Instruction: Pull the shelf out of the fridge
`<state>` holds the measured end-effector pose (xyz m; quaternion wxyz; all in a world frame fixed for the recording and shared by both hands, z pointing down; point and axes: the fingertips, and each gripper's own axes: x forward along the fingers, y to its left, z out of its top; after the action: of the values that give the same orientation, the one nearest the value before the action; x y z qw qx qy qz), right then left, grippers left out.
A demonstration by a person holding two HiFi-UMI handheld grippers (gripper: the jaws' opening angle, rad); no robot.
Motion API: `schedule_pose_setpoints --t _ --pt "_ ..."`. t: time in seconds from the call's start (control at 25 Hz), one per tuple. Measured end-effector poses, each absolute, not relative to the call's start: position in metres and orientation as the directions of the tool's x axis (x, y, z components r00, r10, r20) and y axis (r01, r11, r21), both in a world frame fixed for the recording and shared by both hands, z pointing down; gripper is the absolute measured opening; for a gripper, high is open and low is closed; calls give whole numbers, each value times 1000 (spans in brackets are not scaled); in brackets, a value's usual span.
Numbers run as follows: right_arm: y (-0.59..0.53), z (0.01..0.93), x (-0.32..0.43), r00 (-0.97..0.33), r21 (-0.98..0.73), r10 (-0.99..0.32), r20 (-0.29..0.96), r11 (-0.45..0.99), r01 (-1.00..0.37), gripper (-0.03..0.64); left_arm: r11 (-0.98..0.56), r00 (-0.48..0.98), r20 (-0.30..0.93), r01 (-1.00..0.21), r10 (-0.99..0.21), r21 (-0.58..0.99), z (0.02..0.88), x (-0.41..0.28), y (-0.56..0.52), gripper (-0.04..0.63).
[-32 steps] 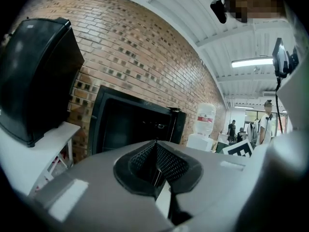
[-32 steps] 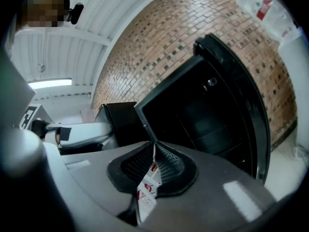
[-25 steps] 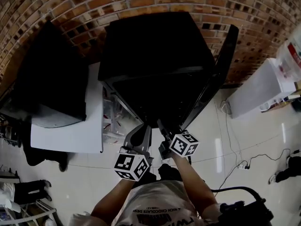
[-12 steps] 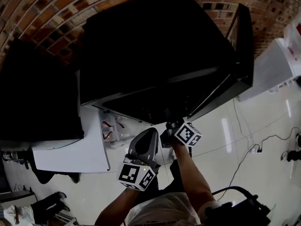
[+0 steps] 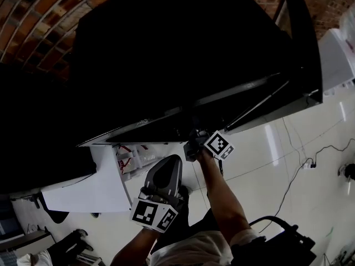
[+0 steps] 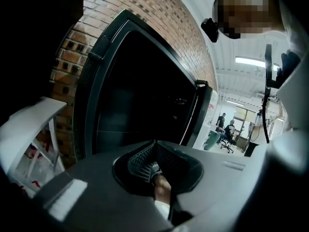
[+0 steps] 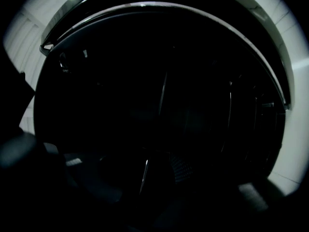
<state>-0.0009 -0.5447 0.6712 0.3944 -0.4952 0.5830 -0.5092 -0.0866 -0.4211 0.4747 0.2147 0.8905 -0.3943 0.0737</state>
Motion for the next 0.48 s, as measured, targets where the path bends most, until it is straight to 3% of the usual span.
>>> schedule_pose_setpoints --t 0.28,0.48 --pt "-573 679 -6 -182 -995 -983 21 -3 -97 144 -569 654 309 -754 -690 327 480 -93 -434 -12" --pt "-586 669 -6 -165 -996 -986 -36 48 -74 54 -546 634 324 -772 -702 326 482 -100 -440 -12"
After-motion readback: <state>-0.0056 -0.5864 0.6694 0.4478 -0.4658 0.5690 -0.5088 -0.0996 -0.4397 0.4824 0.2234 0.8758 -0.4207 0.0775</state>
